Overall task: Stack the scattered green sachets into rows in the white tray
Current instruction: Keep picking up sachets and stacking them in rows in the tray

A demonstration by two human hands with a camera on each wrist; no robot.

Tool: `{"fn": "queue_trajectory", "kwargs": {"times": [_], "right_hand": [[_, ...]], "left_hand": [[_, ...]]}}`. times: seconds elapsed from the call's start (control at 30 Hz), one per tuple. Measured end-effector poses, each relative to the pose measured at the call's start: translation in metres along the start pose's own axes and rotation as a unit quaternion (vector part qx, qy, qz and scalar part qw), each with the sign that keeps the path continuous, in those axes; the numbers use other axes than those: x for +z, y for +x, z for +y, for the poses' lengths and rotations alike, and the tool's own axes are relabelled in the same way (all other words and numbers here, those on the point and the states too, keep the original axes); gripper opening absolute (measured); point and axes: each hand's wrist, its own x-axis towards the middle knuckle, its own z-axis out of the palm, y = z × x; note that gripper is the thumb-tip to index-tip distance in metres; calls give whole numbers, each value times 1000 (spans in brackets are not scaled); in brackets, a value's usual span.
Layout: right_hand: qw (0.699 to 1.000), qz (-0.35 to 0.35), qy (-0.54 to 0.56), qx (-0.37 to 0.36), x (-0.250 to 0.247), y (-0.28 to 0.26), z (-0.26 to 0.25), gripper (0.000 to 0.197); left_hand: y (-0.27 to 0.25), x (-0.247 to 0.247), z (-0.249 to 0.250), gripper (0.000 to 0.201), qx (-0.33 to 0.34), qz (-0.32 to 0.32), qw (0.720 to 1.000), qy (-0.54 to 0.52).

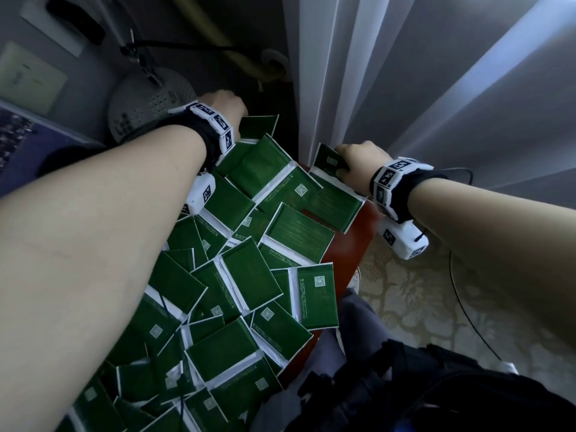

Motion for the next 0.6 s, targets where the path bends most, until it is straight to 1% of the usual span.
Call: {"fn": "queue_trajectory", "kwargs": {"times": [0.07,0.13,0.23,0.37,0.47,0.53,0.6], "right_hand": [[1000,-7,-22,-4,-3,0,-1,18],[999,-13,-30,3,-5,0,-1,21],[999,-22,-30,16,-7,-2,0,28],[998,-36,-25,34,-7,-6,5,36],[999,-37,-11,38,-1,-11,8,44],[999,-42,-1,33,5,-17,7,54],[998,-48,7,27,12,-23,7,59]], "left_hand": [[-2,-2,-6,24,3,26,1000,11],[-7,-8,-7,26,-11,34,999,13],[-14,-12,-9,35,-3,45,999,29],[-20,-16,-3,43,6,63,998,20],[-23,-11,6,51,14,61,998,18],[-26,-2,14,49,20,57,998,20],[-30,10,19,46,20,53,998,17]]}}
